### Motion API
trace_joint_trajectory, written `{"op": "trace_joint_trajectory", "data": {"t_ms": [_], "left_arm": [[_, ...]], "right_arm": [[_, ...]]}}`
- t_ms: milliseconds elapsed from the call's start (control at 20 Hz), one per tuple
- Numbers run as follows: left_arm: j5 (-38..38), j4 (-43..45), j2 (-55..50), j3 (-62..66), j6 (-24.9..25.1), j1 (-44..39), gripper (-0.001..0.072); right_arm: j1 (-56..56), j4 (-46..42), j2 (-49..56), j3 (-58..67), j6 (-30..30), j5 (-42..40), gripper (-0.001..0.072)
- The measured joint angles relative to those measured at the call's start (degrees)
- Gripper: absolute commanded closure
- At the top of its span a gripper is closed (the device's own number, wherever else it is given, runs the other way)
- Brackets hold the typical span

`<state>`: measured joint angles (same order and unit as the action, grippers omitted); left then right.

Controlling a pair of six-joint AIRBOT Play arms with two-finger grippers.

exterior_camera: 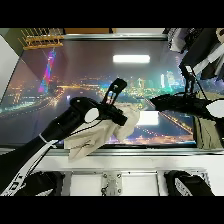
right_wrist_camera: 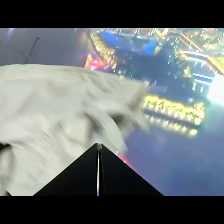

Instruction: Fold the clothes and pants, and hang the long-sleeved shirts on hangers.

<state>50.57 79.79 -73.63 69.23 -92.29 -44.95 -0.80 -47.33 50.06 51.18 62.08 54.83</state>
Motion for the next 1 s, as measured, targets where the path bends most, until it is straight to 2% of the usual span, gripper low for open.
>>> {"op": "trace_joint_trajectory", "data": {"t_ms": [100, 250, 400, 600, 850, 1000], "left_arm": [[0.92, -0.37, -1.95, 3.17, -0.94, -0.15, 0.0024], [4.33, -0.37, -1.77, 6.56, -1.64, 6.10, 0.0024], [6.75, -0.33, 1.64, 4.22, -1.84, 18.21, 0.0024], [8.02, -1.40, 5.29, -5.86, -1.92, 39.08, 0.0024], [8.39, -14.38, 1.03, -16.94, 5.97, 61.81, 0.0024], [9.44, -21.40, -4.07, -19.67, 10.49, 68.48, 0.0024]], "right_arm": [[0.72, -0.02, -0.44, 0.00, -0.22, -0.15, 0.0687], [2.45, -0.11, -1.51, 0.00, -0.52, -0.37, 0.0687], [3.65, -0.15, -2.56, 0.00, -0.61, -0.37, 0.0687], [4.11, -0.02, -3.06, 0.00, -0.61, -0.37, 0.0688], [4.24, 0.00, -3.13, 0.00, -0.61, -0.35, 0.0688], [4.24, 0.02, -3.15, 0.00, -0.61, -0.35, 0.0688]]}}
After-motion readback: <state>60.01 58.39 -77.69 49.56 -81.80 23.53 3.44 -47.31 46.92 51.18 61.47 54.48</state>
